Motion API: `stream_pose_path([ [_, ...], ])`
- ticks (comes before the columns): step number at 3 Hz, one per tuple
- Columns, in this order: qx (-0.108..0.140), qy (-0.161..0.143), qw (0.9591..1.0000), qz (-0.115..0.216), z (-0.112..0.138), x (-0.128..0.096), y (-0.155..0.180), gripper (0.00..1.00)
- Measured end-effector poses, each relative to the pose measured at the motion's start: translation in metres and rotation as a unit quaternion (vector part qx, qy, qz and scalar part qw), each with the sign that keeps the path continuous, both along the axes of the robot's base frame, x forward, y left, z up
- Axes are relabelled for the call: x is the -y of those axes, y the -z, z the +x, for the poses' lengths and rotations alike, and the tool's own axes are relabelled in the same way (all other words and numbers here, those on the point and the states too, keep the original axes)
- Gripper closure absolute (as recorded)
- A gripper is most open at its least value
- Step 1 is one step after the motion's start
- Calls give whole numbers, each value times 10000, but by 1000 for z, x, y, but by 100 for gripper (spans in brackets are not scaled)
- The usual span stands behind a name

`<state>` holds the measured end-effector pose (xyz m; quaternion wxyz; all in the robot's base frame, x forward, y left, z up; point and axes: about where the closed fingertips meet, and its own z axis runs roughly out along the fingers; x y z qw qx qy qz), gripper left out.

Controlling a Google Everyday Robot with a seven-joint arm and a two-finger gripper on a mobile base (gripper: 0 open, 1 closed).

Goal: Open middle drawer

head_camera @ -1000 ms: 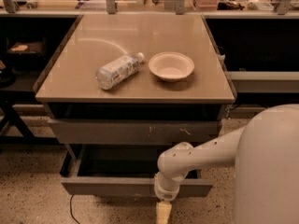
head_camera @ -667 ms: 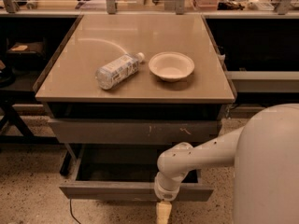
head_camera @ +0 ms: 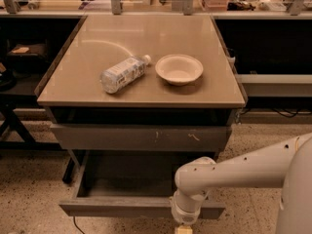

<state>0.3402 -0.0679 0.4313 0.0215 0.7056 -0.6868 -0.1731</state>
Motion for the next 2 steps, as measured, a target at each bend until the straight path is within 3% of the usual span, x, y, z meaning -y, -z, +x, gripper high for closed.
stream_pose_path([
  [2,-253,-61,9997,-9,-23,11,-2,0],
])
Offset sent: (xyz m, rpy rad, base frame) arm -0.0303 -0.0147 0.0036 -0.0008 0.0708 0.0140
